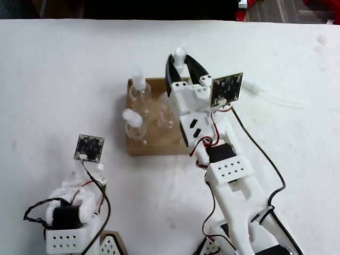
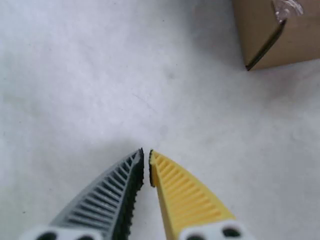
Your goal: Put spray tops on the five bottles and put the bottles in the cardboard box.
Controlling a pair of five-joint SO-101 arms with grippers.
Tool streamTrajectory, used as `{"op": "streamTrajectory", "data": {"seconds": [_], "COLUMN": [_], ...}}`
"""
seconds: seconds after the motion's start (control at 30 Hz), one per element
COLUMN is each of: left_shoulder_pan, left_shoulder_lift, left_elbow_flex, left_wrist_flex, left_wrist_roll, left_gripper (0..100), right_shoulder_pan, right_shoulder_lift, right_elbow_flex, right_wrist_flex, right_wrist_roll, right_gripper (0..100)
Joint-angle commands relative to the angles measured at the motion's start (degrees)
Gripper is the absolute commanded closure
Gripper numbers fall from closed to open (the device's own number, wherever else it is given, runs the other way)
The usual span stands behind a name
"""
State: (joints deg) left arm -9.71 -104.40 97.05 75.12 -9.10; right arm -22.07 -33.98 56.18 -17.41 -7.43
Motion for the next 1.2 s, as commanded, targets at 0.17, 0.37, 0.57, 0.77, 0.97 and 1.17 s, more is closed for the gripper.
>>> {"op": "streamTrajectory", "data": {"seconds": [0.17,0.37,0.57,0.77,0.97,1.17], "left_shoulder_pan": [0.7,0.7,0.7,0.7,0.7,0.7], "left_shoulder_lift": [-0.5,-0.5,-0.5,-0.5,-0.5,-0.5], "left_elbow_flex": [-0.1,-0.1,-0.1,-0.1,-0.1,-0.1], "left_wrist_flex": [-1.3,-1.3,-1.3,-1.3,-1.3,-1.3], "left_wrist_roll": [-0.4,-0.4,-0.4,-0.4,-0.4,-0.4], "left_gripper": [97,97,97,97,97,97], "right_shoulder_pan": [-0.1,-0.7,-1.9,-1.9,-1.7,-1.9], "right_shoulder_lift": [-0.1,-0.1,0.0,6.8,10.1,10.0], "right_elbow_flex": [2.5,3.8,3.9,3.4,3.9,6.1], "right_wrist_flex": [-1.4,-1.4,-1.2,-2.2,-8.0,-8.0], "right_wrist_roll": [0.8,0.9,0.9,0.9,0.9,0.9], "right_gripper": [98.2,98.2,98.2,98.2,98.2,98.2]}}
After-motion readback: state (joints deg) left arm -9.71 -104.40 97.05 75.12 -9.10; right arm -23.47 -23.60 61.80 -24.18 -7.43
